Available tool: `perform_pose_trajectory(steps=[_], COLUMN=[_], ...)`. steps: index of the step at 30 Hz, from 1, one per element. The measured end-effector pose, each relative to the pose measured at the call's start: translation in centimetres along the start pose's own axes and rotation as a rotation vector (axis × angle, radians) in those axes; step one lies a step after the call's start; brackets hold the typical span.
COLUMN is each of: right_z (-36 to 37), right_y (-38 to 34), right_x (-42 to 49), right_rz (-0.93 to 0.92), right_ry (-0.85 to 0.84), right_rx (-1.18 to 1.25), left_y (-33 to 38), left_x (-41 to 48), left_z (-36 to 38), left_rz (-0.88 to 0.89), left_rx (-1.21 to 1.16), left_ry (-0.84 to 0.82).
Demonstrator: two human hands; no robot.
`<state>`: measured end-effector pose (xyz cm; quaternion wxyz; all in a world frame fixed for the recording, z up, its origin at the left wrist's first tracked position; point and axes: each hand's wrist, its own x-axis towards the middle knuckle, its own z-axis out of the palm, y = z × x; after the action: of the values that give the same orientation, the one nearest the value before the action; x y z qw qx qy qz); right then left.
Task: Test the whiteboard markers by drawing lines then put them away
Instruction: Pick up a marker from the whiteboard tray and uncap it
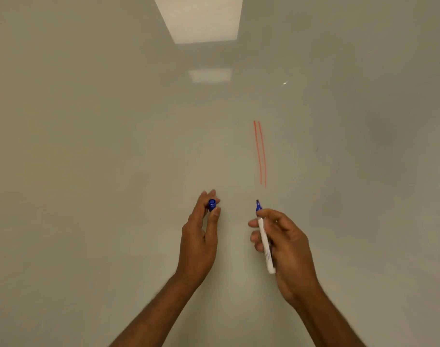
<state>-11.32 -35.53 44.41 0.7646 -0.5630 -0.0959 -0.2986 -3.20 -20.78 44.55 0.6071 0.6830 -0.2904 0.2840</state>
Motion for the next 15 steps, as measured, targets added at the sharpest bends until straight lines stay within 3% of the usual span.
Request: perform_pose_trajectory(steps=[4, 11, 15], right_z=[-1.0, -0.4, 0.0], right_y=[-2.0, -4.4, -5.5], right_x=[2.4, 5.6, 7.4], right_rz=[0.067, -0.284, -0.435], right_ry=[-0.045, 0.187, 0.239], right_rx=[0.396, -0.107, -0.214], left_y=[-0.9, -2.1, -1.8], left_x=[2.2, 6.7, 9.4], left_z=[0.6, 2.5, 3.3], left_rz=[0.140, 0.356, 0.536], left_rx=[0.158, 0.333, 0.393], left_ry=[-0.004, -0.015, 0.008])
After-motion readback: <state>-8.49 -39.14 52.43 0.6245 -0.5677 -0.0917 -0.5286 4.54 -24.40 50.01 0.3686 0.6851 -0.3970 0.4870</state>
